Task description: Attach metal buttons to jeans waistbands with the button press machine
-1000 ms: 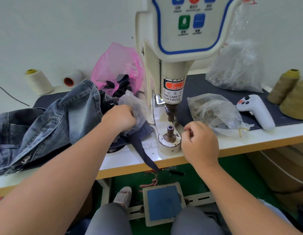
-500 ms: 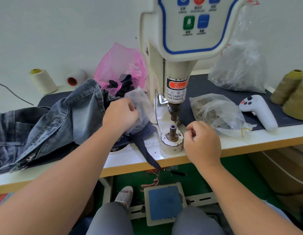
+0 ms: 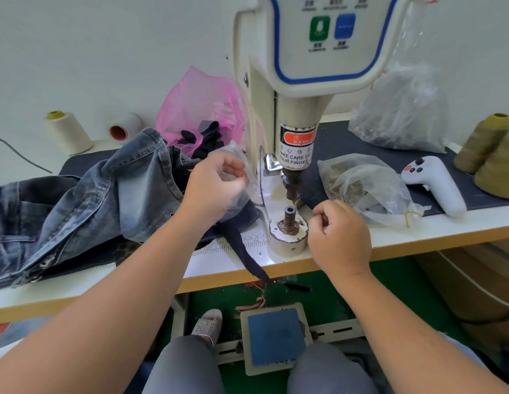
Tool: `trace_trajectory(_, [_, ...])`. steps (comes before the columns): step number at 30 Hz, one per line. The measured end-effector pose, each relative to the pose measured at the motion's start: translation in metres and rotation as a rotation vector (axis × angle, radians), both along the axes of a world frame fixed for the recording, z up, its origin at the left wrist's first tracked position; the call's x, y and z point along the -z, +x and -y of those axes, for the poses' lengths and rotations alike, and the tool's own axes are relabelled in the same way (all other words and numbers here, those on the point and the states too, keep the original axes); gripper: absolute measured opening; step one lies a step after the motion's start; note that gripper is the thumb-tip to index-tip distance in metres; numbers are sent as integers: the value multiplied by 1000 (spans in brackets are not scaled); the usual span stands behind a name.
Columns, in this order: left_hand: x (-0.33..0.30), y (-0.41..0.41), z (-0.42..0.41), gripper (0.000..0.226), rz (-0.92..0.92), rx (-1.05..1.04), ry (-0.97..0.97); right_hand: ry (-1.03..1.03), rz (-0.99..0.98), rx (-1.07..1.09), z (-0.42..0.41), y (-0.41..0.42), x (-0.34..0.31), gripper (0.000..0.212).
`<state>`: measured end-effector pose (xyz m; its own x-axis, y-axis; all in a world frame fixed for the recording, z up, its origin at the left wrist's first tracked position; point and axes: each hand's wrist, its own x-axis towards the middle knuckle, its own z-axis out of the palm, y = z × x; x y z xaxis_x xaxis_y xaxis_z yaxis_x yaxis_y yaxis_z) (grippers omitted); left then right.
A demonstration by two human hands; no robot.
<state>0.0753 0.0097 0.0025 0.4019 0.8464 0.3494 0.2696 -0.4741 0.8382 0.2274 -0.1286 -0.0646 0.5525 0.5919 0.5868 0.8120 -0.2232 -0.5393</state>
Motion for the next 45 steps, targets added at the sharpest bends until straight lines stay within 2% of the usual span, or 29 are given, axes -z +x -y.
trace_trajectory(4, [-4, 3, 23, 28, 53, 108, -25, -14, -6, 5, 0, 0, 0, 12])
trace_trajectory(8, [-1, 3, 43, 22, 58, 178, -50, -20, -7, 2, 0, 0, -1, 12])
trace_trajectory(14, [7, 0, 53, 15, 106, 189, -217, -14, -13, 3, 1, -1, -2, 12])
trace_trajectory(16, [10, 0, 53, 15, 105, 194, -220, -16, -18, 4, 1, -2, -2, 12])
trace_trajectory(19, [12, 1, 50, 16, 72, 152, -161, -22, -19, 6, 1, -1, -3, 12])
trace_trajectory(24, [7, -4, 17, 16, -81, -71, 26, -27, -13, 9, 1, -2, -3, 12])
trace_trajectory(28, [5, -10, -10, 15, -176, -157, 35, -26, -9, 12, 1, -1, -2, 13])
trace_trajectory(33, [12, -13, -22, 16, -156, -150, -72, -22, -9, 11, 1, -1, -2, 13])
trace_trajectory(39, [14, -12, -30, 14, -364, -199, 7, -33, -10, 4, 1, -1, -2, 13])
trace_trajectory(43, [10, -8, -34, 19, -672, -218, 86, -40, -17, 10, 1, 0, -2, 12])
trace_trajectory(45, [6, -7, -34, 20, -757, -195, 72, -42, -16, 9, 2, 0, -2, 12])
